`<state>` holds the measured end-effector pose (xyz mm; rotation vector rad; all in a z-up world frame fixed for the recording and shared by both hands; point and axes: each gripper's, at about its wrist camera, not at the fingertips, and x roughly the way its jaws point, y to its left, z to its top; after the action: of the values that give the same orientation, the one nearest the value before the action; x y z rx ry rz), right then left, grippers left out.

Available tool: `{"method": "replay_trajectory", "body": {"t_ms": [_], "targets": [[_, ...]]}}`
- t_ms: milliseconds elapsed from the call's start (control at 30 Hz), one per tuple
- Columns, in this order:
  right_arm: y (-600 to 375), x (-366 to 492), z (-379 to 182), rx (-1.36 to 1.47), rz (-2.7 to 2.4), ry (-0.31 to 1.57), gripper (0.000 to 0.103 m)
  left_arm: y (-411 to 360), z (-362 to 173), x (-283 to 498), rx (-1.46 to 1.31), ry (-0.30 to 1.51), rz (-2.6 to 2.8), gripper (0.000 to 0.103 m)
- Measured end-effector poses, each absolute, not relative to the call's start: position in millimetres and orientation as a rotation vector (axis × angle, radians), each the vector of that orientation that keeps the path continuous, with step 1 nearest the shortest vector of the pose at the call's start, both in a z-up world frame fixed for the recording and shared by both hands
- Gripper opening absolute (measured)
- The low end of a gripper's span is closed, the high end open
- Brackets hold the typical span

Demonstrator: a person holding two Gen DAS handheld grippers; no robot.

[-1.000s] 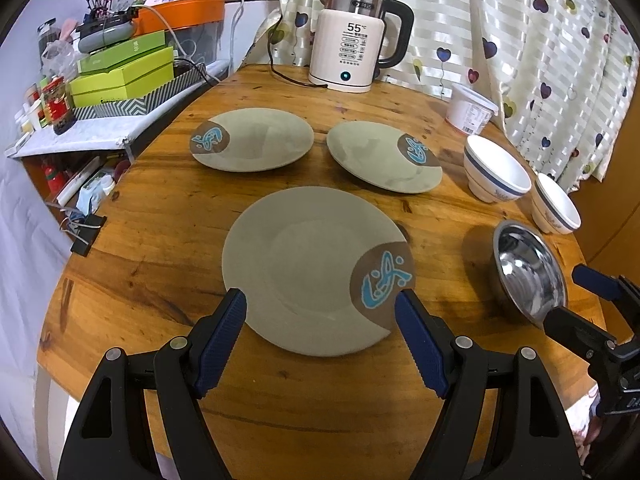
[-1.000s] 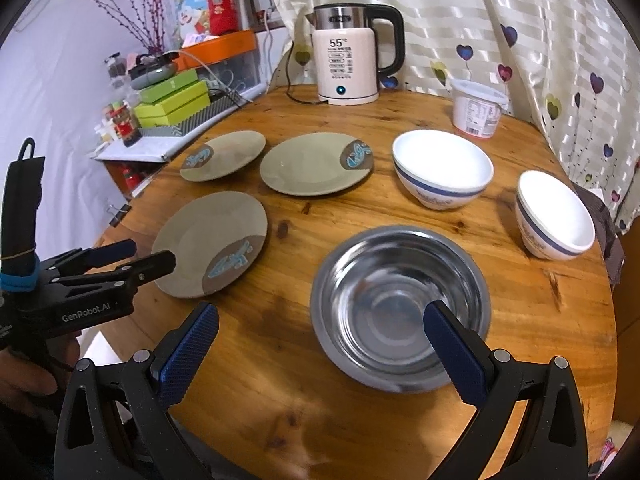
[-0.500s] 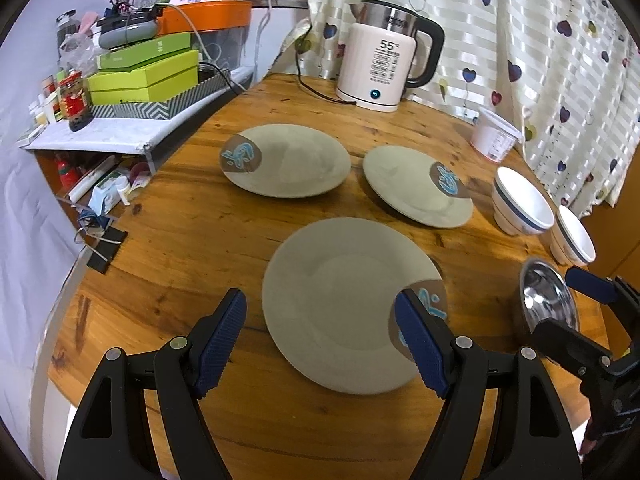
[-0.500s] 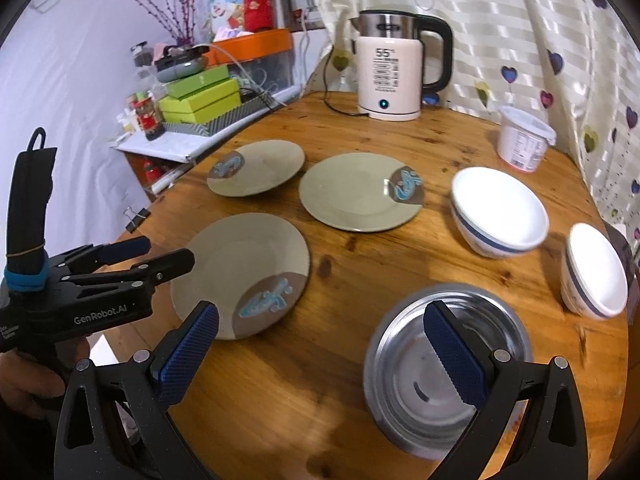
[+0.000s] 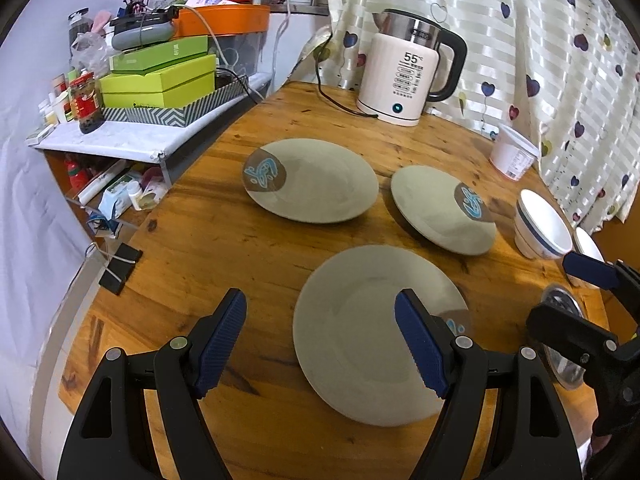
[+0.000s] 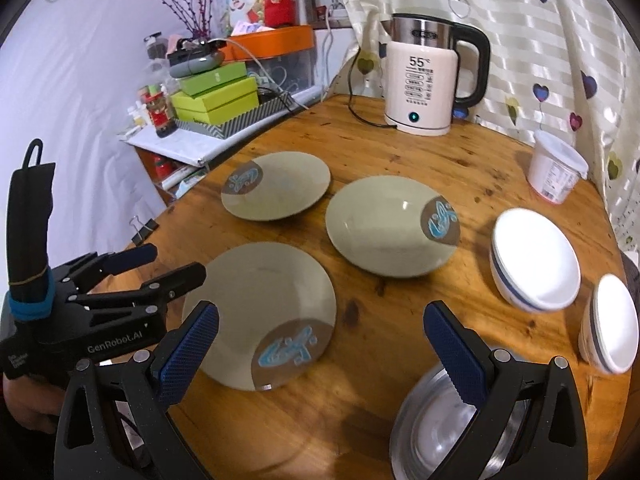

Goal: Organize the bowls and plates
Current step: 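Move the left tool toward the rim of the nearest beige plate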

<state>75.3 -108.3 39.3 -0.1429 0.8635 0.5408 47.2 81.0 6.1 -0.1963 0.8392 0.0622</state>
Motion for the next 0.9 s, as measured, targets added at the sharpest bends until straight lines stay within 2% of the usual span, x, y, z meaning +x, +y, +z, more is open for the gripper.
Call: {"method": "replay_trajectory", "body": {"t_ms": [300, 433, 500, 767, 867, 900], "targets": [[-83, 114, 41, -0.141, 0.561, 0.902, 0.101, 115, 6, 69, -0.279, 0.823, 0.102, 0.077], [-72, 133, 38, -0.147, 0.562, 0.923, 0.093, 128, 4, 80, -0.315, 0.823, 0.106, 0.077], [-66, 144, 36, -0.141, 0.567, 0.944, 0.089, 134, 0, 88, -0.337, 0.83, 0.104, 0.073], [-40, 191, 22, -0.146, 0.585, 1.008, 0.083, 153, -16, 114, -0.41, 0.85, 0.104, 0.067], [-30, 210, 16, -0.144, 0.596, 1.025, 0.077, 159, -21, 122, -0.439, 0.852, 0.105, 0.066], [-27, 216, 14, -0.143, 0.595, 1.033, 0.072, 162, -24, 126, -0.452, 0.859, 0.105, 0.062]]}}
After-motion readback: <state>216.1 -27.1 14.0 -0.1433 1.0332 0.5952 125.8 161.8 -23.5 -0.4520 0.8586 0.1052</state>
